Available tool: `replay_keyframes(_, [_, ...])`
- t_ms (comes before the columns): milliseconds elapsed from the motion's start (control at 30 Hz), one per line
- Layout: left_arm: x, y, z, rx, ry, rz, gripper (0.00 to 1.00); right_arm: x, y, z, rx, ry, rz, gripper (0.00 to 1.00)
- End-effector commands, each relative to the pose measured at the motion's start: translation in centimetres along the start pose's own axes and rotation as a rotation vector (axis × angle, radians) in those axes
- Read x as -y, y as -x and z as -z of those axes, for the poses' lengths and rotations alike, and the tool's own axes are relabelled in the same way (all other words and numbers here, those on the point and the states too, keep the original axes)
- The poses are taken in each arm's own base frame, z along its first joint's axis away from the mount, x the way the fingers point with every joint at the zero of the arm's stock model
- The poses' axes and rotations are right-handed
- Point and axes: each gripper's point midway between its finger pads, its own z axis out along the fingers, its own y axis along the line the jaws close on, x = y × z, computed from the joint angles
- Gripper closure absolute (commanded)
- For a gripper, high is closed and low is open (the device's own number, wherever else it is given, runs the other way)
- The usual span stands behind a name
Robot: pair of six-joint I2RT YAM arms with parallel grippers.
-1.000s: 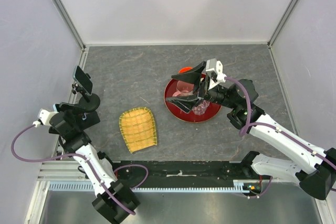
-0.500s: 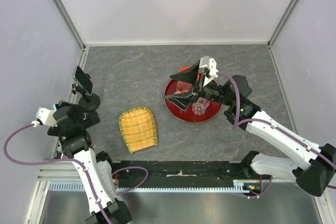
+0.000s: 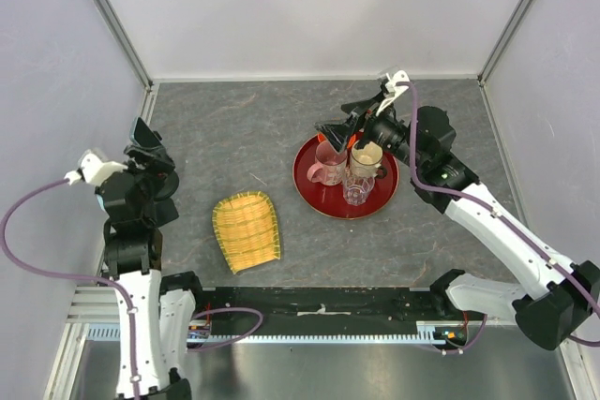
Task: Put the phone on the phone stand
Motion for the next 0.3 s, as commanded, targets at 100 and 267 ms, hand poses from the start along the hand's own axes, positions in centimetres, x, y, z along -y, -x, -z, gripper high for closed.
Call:
replay_keyframes(100, [12.1, 0.9, 1.8, -0.036, -0.495, -0.235, 0.09, 3.5, 4.4, 3.1, 0.036, -0.307, 0.004, 0.07])
replay_keyframes(267, [17.6, 1.0, 6.0, -0.068, -0.819, -0.306, 0.08, 3.5, 9.3, 8.4, 0.245, -0.413, 0.043, 0.04])
